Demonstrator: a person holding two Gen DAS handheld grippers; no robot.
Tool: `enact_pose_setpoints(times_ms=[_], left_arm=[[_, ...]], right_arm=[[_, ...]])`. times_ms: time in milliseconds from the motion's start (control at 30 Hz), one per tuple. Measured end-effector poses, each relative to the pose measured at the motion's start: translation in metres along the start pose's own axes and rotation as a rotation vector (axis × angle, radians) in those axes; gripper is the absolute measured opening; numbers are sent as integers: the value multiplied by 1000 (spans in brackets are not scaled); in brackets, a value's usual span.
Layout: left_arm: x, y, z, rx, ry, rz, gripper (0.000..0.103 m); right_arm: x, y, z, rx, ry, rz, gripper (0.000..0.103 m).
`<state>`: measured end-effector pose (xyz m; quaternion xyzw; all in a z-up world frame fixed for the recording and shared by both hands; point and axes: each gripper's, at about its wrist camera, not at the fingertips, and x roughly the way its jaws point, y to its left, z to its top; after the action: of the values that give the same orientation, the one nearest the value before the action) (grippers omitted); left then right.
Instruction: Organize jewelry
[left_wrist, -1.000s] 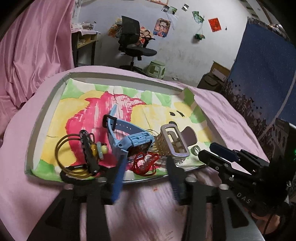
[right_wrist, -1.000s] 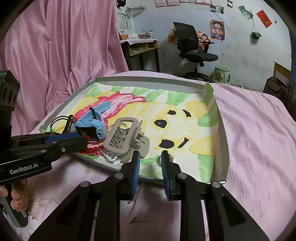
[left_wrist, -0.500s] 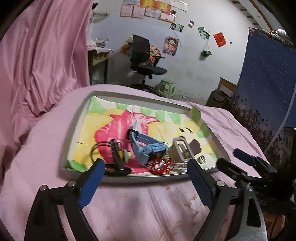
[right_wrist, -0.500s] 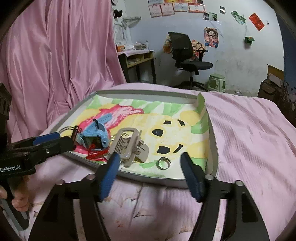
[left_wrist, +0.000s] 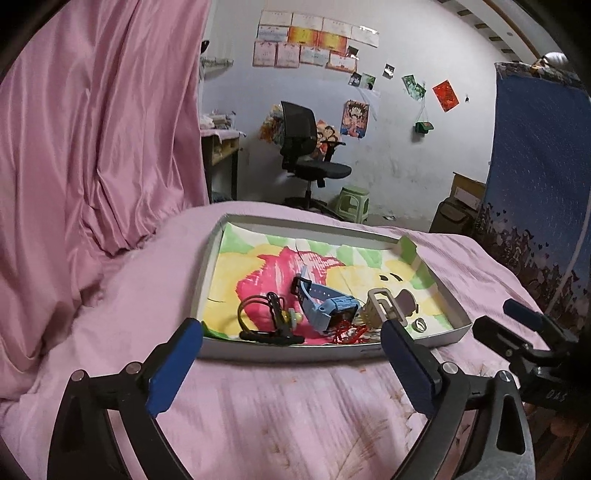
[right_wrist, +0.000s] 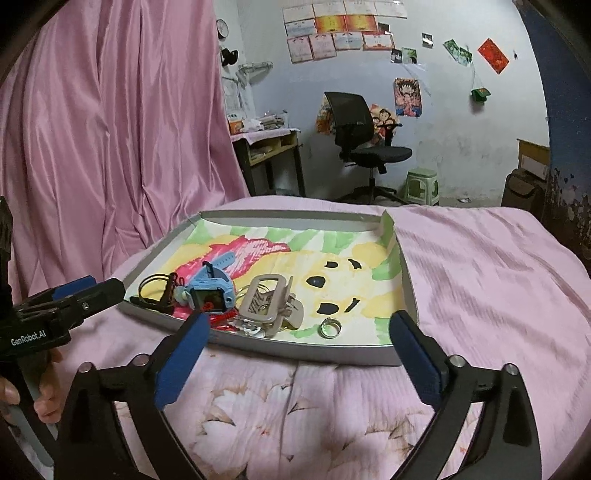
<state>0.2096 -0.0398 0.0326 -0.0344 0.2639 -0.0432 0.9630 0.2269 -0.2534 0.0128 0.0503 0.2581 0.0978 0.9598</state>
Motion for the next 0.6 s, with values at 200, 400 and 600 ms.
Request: enact_pose_setpoints(times_ms=[200,400,600], left_arm=[[-17,4,-5,6,-33,11,98],[-32,11,-11,-16,-46,25,98],[-47,18,-22,-16,-64,37,98]], right_arm=[[-19,6,1,-6,-39,8,100],[-30,9,1,2,-56,7,101],[-41,13,-4,-6,-67,5,101]])
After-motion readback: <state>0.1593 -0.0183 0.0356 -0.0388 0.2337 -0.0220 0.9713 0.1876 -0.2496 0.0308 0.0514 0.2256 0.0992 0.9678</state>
